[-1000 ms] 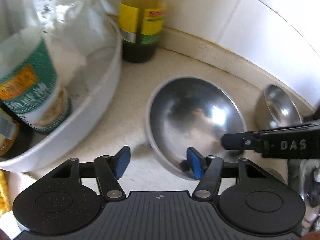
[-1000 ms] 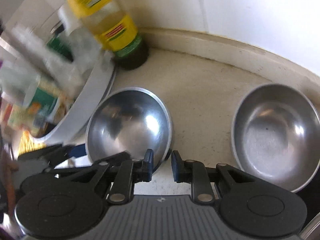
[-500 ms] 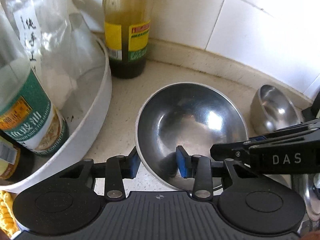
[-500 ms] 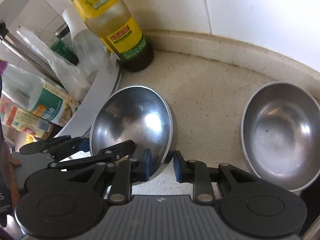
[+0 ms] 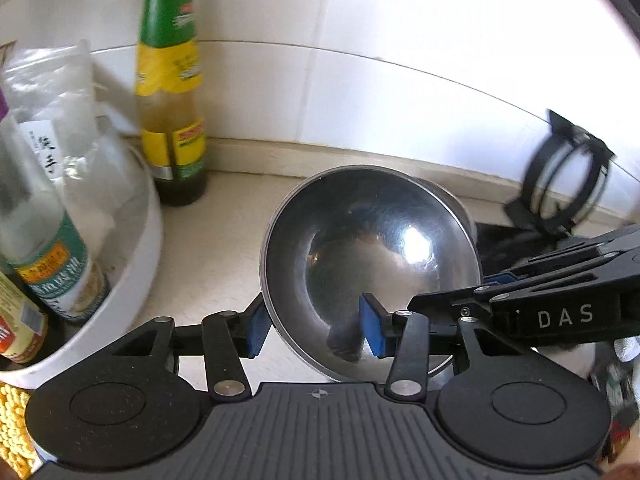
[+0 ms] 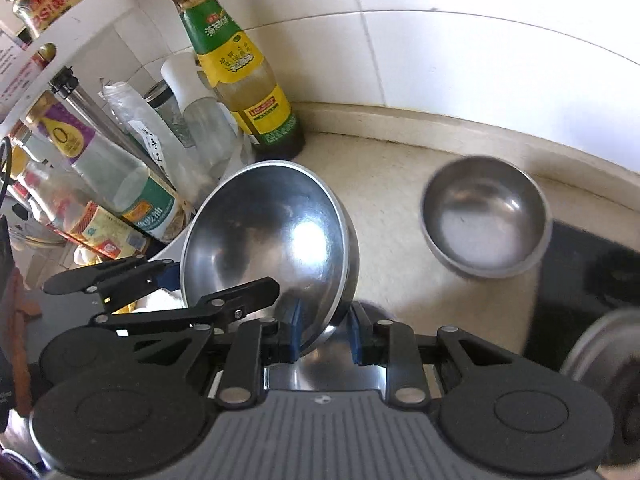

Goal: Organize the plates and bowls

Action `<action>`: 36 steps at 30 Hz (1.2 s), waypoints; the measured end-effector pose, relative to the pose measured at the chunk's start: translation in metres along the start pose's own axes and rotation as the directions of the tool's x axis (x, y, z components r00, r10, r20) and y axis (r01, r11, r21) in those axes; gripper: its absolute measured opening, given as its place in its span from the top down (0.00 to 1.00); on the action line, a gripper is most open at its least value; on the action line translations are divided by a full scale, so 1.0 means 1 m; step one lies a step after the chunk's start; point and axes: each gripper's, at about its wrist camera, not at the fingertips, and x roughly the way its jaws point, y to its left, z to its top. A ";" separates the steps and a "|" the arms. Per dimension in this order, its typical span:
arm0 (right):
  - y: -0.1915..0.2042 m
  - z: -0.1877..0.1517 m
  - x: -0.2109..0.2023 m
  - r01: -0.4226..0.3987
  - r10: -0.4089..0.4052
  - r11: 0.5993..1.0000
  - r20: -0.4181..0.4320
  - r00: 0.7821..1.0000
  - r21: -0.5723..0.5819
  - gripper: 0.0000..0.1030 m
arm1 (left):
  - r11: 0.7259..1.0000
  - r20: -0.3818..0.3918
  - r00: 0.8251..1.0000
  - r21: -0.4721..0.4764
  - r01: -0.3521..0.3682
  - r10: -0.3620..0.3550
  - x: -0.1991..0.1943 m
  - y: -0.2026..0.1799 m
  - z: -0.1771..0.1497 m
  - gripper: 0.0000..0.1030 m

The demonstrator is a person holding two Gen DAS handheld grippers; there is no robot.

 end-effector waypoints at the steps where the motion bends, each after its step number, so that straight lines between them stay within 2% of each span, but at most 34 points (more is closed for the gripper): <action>1: 0.001 -0.006 -0.003 0.011 -0.011 1.000 -0.002 1.000 0.010 0.55 | 1.000 -0.003 1.000 0.012 0.008 -0.008 -0.001 -0.003 -0.003 0.47; 13: -0.008 -0.044 -0.005 0.053 -0.050 0.993 -0.030 0.998 0.101 0.55 | 0.994 -0.068 0.996 0.087 0.066 -0.060 0.001 -0.020 -0.031 0.48; 23: -0.016 -0.050 0.008 0.081 -0.074 0.989 -0.062 0.995 0.120 0.54 | 0.993 -0.120 0.991 0.091 0.077 -0.066 0.016 -0.019 -0.040 0.49; 27: -0.021 -0.050 0.007 0.117 -0.112 0.987 -0.051 0.992 0.113 0.50 | 0.993 -0.115 0.992 0.091 0.070 -0.059 0.016 -0.017 -0.039 0.49; 36: -0.031 -0.044 -0.006 0.109 -0.108 0.987 -0.020 0.994 0.120 0.50 | 0.995 -0.090 0.995 0.080 0.057 -0.050 0.013 -0.013 -0.031 0.46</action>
